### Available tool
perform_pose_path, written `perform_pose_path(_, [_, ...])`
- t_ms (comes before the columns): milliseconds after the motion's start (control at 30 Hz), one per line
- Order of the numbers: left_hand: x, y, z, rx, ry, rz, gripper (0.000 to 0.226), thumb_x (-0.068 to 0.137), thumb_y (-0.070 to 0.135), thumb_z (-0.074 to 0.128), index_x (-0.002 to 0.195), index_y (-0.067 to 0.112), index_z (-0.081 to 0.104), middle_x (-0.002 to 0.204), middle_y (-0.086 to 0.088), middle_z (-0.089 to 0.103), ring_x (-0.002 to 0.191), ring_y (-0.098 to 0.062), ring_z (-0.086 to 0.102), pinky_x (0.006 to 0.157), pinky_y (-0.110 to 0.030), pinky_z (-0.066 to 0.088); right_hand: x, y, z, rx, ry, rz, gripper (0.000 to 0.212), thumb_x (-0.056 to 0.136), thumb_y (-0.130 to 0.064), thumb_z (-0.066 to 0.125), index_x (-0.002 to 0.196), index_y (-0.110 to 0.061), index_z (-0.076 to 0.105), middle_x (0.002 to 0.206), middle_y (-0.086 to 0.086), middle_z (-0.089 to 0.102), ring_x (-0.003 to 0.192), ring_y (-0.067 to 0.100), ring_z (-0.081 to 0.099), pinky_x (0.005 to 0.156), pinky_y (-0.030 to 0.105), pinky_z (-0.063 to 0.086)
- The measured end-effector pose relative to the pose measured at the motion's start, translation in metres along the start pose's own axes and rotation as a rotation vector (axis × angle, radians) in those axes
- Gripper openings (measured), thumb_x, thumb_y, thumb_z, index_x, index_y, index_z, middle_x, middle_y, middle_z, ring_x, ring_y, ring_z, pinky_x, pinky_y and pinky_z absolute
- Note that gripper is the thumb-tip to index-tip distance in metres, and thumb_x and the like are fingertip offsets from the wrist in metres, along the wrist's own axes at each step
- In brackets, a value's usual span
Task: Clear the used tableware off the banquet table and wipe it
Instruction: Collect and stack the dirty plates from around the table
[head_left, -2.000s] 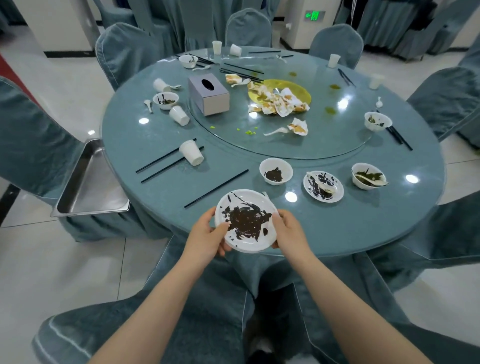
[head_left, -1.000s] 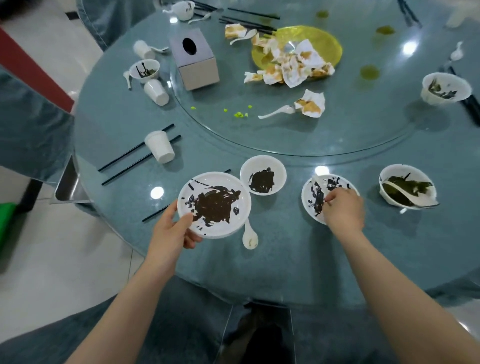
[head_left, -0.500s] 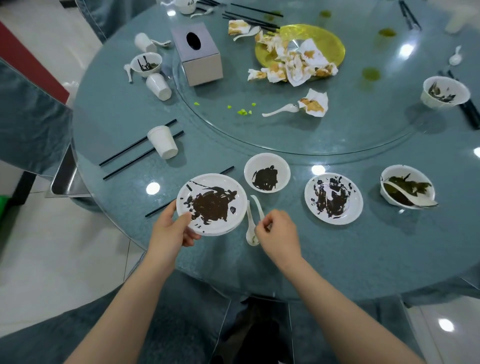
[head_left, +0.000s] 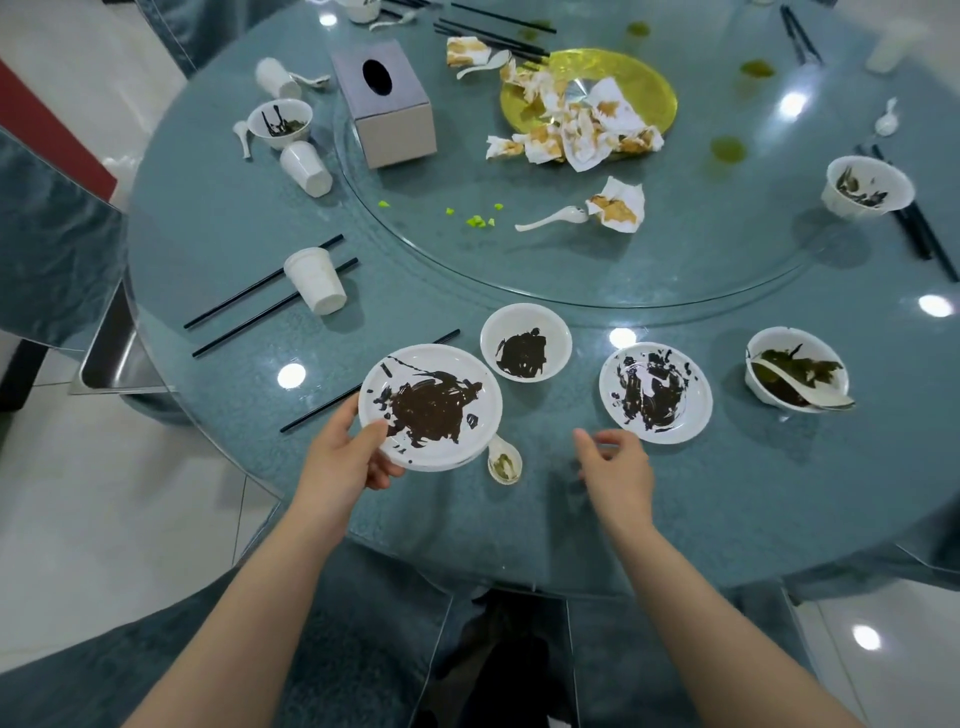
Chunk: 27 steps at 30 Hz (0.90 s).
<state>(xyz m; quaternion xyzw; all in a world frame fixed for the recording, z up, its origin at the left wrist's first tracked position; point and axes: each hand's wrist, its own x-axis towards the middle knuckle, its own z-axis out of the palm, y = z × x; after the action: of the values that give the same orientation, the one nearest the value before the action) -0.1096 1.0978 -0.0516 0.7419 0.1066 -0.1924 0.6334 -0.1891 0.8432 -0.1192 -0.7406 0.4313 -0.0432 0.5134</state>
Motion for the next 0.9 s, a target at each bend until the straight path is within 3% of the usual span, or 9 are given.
perform_pose_path(67, [0.001,0.003,0.008,-0.004,-0.024,0.008,0.037,0.095,0.008,0.046,0.127,0.023,0.055,0.057,-0.005,0.065,0.045,-0.012,0.055,0.041,-0.021,0.042,0.008,0.008,-0.016,0.105,0.052,0.108,0.036,0.086,-0.038,0.064,0.105,-0.009,0.055,0.078,0.006,0.07,0.062,0.017,0.066,0.057,0.032,0.052])
perform_pose_path(133, [0.003,0.005,0.014,-0.003,-0.043,0.014,0.037,0.095,0.008,0.046,0.128,0.023,0.054,0.057,-0.005,0.064,0.045,-0.012,0.054,0.041,-0.021,0.042,0.02,0.01,-0.027,0.243,0.102,0.199,0.04,0.086,-0.033,0.064,0.105,0.001,0.056,0.074,0.01,0.071,0.051,0.015,0.063,0.044,0.023,0.047])
perform_pose_path(267, [0.001,0.008,0.024,0.014,-0.075,0.037,0.034,0.095,0.009,0.046,0.125,0.023,0.056,0.056,-0.005,0.063,0.043,-0.011,0.052,0.04,-0.019,0.041,0.049,0.003,-0.045,0.569,0.254,0.377,0.04,0.087,-0.022,0.066,0.112,0.003,0.048,0.081,0.019,0.068,0.048,0.021,0.061,0.038,0.021,0.046])
perform_pose_path(467, [-0.001,0.01,0.026,0.024,-0.058,0.035,0.033,0.096,0.012,0.047,0.126,0.023,0.055,0.057,-0.006,0.064,0.044,-0.012,0.052,0.04,-0.019,0.042,0.071,0.005,-0.059,0.545,0.259,0.487,0.035,0.087,-0.005,0.057,0.12,0.002,0.048,0.068,0.011,0.065,0.033,0.013,0.055,0.031,0.014,0.035])
perform_pose_path(600, [-0.008,0.014,0.027,0.014,-0.05,0.048,0.034,0.096,0.013,0.047,0.126,0.026,0.055,0.06,-0.006,0.065,0.048,-0.013,0.054,0.041,-0.02,0.043,0.074,0.003,-0.071,0.565,0.24,0.515,0.014,0.087,-0.008,0.052,0.094,0.002,0.06,0.072,0.01,0.068,0.039,0.015,0.059,0.035,0.017,0.039])
perform_pose_path(667, [-0.012,0.016,0.026,0.019,-0.046,0.058,0.033,0.096,0.013,0.047,0.124,0.028,0.056,0.059,-0.006,0.065,0.047,-0.012,0.054,0.041,-0.02,0.043,0.075,-0.001,-0.075,0.63,0.238,0.527,0.018,0.089,-0.018,0.055,0.078,-0.004,0.054,0.076,0.013,0.069,0.048,0.02,0.063,0.036,0.019,0.042])
perform_pose_path(767, [-0.016,0.021,0.022,0.023,-0.044,0.056,0.035,0.095,0.013,0.047,0.126,0.028,0.054,0.056,-0.008,0.063,0.044,-0.012,0.053,0.04,-0.02,0.042,0.078,-0.01,-0.077,0.635,0.213,0.521,0.032,0.09,-0.03,0.061,0.075,-0.005,0.05,0.07,0.013,0.067,0.054,0.025,0.066,0.044,0.025,0.051])
perform_pose_path(833, [-0.018,0.023,0.017,0.03,-0.039,0.072,0.035,0.095,0.012,0.047,0.126,0.026,0.055,0.054,-0.008,0.062,0.042,-0.012,0.052,0.039,-0.019,0.041,0.083,-0.014,-0.078,0.615,0.209,0.53,0.028,0.09,-0.022,0.062,0.079,0.002,0.051,0.068,0.014,0.065,0.057,0.026,0.066,0.063,0.036,0.059])
perform_pose_path(900, [-0.019,0.022,0.011,0.031,-0.026,0.095,0.032,0.095,0.013,0.047,0.122,0.024,0.057,0.055,-0.007,0.063,0.043,-0.012,0.052,0.04,-0.019,0.041,0.085,-0.016,-0.076,0.623,0.201,0.532,0.012,0.089,-0.008,0.059,0.086,0.002,0.054,0.075,0.016,0.067,0.057,0.026,0.065,0.075,0.042,0.059])
